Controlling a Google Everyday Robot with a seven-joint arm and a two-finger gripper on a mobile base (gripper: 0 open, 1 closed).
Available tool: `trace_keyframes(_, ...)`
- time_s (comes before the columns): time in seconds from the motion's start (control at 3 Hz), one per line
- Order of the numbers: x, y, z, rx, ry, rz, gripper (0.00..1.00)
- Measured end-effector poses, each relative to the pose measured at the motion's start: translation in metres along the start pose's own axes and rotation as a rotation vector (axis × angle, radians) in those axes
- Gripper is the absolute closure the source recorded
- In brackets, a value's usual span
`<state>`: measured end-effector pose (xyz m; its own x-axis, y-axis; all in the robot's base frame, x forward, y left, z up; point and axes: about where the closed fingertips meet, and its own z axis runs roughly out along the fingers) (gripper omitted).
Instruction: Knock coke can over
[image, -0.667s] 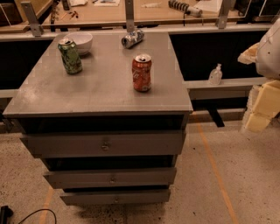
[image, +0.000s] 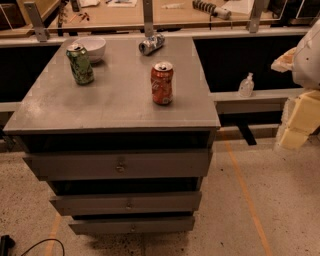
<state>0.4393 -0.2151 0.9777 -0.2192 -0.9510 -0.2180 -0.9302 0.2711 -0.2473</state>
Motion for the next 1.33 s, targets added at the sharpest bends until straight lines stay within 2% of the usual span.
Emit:
trace_keyframes(0.33,-0.018,-0.008,0.015,-0.043,-0.105,0.003,0.0)
trace_keyframes(0.67,-0.073,-0.031,0.053,-0.126,-0.402,-0.024,0.0)
trace_keyframes(1.0,-0.122,-0.045,0.078,-0.168,-0.625,-0.016,0.0)
trace_keyframes(1.33,-0.129,-0.045,0.079,-0.177,-0.652,-0.01,0.0)
